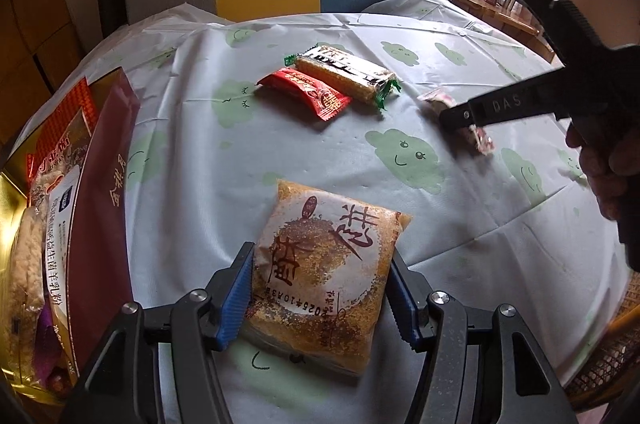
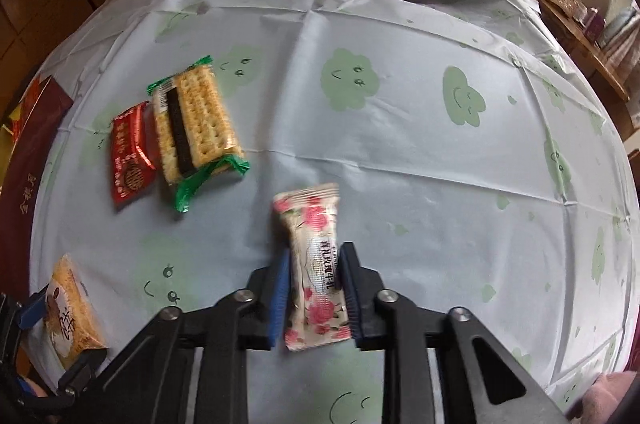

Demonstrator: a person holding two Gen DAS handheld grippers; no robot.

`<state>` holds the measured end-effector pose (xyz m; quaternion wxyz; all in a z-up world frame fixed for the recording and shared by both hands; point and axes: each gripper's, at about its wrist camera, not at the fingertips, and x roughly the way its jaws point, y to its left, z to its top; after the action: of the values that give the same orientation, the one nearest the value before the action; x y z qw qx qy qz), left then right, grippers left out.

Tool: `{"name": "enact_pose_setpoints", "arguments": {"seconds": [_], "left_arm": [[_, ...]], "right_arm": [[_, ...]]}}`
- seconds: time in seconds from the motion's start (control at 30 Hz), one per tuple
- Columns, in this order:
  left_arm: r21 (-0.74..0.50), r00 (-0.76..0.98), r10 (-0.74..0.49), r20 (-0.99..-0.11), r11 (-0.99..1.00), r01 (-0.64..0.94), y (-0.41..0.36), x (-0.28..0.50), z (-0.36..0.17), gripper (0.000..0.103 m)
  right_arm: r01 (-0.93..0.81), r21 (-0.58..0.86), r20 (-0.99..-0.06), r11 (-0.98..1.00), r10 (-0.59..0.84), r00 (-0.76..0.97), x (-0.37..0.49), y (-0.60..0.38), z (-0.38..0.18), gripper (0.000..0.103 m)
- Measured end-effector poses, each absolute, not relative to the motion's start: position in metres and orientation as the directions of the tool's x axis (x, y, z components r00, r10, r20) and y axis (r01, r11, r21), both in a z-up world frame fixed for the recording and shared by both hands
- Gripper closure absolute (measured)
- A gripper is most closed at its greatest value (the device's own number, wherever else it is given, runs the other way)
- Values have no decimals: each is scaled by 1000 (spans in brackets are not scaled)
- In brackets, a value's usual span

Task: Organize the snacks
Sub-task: 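Grasp the pink floral candy bar with the right gripper while the left gripper holds the pastry bag, then carry the pastry bag toward the gold tray with the left gripper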

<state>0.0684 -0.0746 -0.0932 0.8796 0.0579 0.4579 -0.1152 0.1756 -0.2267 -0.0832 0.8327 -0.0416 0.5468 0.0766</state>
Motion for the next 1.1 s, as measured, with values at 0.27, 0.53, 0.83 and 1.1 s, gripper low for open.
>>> {"name": "enact_pose_setpoints", "arguments": {"seconds": [0.27, 0.53, 0.83, 1.1], "left_arm": [[10, 570, -140, -810, 968, 251, -75, 64, -94, 41], [24, 578, -120, -807, 972, 235, -79, 63, -93, 41], [22, 580, -113, -807, 975, 220, -77, 57, -80, 43], [-3, 638, -152, -755, 974, 228, -63, 40, -38, 43]], "right_arm": [[-243, 133, -923, 961, 209, 322, 169, -217, -89, 80], [-268, 110, -923, 957, 199, 328, 175, -224, -93, 79], [-303, 53, -922, 951, 163, 351, 175, -226, -93, 79], [-327, 15, -917, 945, 143, 373, 173, -221, -94, 79]]}}
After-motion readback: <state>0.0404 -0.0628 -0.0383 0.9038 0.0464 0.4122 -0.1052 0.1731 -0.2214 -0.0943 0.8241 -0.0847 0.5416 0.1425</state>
